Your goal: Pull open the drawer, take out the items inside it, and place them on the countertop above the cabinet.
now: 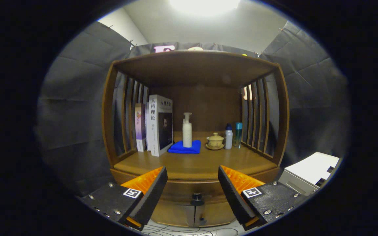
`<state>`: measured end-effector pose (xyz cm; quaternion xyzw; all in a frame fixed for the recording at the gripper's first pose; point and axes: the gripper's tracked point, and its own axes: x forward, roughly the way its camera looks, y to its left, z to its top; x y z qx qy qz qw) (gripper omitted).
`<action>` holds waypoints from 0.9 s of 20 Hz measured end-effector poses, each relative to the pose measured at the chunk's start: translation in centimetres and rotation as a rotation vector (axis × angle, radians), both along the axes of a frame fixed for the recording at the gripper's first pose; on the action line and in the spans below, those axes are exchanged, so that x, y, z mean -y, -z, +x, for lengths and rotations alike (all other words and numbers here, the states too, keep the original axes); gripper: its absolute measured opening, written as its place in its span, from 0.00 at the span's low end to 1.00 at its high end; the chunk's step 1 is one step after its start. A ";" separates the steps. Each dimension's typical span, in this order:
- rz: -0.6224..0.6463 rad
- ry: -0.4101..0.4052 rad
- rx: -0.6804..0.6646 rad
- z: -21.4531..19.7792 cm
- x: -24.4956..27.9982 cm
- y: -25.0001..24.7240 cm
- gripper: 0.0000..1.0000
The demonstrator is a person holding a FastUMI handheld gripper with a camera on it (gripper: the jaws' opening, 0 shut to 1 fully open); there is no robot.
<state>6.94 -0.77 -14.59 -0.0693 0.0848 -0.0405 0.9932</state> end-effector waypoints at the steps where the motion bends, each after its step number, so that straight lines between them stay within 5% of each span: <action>1: -0.009 0.010 -0.030 0.2 0.2 1.5 0.96; 11: -0.104 0.056 -0.164 1.9 2.3 10.3 0.94; 18: -0.056 0.065 -0.195 2.7 3.1 13.2 0.77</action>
